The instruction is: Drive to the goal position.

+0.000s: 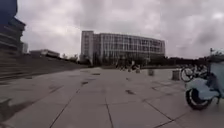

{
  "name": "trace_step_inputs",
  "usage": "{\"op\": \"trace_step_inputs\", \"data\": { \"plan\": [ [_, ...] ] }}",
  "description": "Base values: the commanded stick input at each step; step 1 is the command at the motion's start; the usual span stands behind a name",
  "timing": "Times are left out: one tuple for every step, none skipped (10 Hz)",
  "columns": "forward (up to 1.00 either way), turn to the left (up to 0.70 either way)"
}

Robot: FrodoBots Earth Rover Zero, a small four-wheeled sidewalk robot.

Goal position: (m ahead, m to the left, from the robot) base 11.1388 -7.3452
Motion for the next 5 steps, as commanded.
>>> {"op": "trace_step_inputs", "data": {
  "plan": [
    [0.7,0.0],
    [0.7,0.0],
    [0.7,0.0],
    [0.7,0.0],
    [0.7,0.0]
  ]
}}
